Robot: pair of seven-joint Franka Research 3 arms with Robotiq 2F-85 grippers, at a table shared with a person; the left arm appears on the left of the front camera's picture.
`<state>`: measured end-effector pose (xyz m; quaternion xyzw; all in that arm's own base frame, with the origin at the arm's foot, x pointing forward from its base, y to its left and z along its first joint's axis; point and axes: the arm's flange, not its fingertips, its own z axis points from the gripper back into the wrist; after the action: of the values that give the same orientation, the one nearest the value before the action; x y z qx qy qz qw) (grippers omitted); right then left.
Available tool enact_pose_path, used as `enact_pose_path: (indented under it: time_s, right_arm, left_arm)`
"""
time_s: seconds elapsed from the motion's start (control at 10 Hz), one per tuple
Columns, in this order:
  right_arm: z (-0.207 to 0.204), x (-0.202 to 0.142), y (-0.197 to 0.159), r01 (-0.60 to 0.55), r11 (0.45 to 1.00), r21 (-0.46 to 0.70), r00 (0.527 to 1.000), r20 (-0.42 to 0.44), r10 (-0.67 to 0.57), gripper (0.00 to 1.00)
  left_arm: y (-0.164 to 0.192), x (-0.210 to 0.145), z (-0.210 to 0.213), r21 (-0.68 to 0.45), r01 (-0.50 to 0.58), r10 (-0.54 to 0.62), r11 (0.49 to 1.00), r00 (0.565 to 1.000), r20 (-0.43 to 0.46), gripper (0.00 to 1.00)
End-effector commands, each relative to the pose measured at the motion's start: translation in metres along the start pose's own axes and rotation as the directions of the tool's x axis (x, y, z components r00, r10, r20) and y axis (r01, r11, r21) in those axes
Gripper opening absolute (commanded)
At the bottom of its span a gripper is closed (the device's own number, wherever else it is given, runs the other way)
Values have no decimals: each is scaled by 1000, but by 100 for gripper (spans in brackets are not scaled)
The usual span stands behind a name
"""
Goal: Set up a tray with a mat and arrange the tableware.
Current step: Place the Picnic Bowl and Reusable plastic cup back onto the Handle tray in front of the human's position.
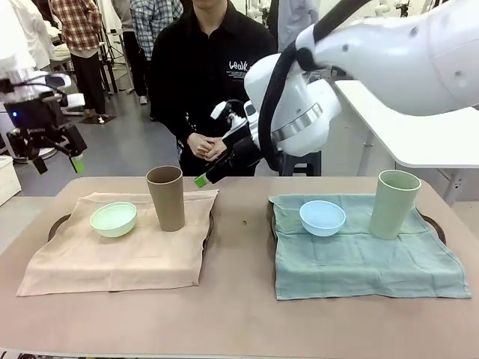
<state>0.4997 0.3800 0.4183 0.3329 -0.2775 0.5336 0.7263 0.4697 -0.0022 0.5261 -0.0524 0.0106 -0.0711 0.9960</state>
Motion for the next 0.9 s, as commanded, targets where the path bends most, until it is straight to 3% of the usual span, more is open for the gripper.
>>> enact_pose_path:
  time_s: [0.0, 0.2, 0.3, 0.4, 0.5, 0.6, 0.7, 0.8]
  right_arm:
    - [52, 26, 33, 202, 974, -99, 952, -216, -219, 100]
    - [98, 43, 66, 338, 913, -228, 811, -423, -405, 100]
    - [117, 55, 85, 381, 864, -328, 712, -492, -501, 100]
    - [139, 71, 107, 403, 789, -464, 599, -518, -611, 100]
    - [156, 87, 127, 377, 719, -584, 525, -504, -685, 100]
    - [165, 103, 146, 347, 645, -681, 468, -470, -748, 100]
    - [167, 110, 162, 346, 607, -715, 418, -462, -782, 100]
    - [187, 38, 132, 299, 707, -641, 616, -436, -656, 100]
  left_arm:
    - [-26, -1, 12, 62, 68, -68, 996, 998, -4, 100]
    - [-58, -4, 14, 104, 74, -71, 992, 997, -27, 100]
    - [-71, -6, 15, 128, 11, -6, 992, 999, -36, 100]
    - [-78, -11, 11, 142, 3, 5, 990, 998, -56, 100]
    - [-64, -4, 14, 78, 70, -69, 994, 998, -11, 100]
    - [-64, -4, 14, 78, 70, -69, 994, 998, -11, 100]
    - [-64, -4, 14, 78, 70, -69, 994, 998, -11, 100]
    - [-64, -4, 14, 78, 70, -69, 994, 998, -11, 100]
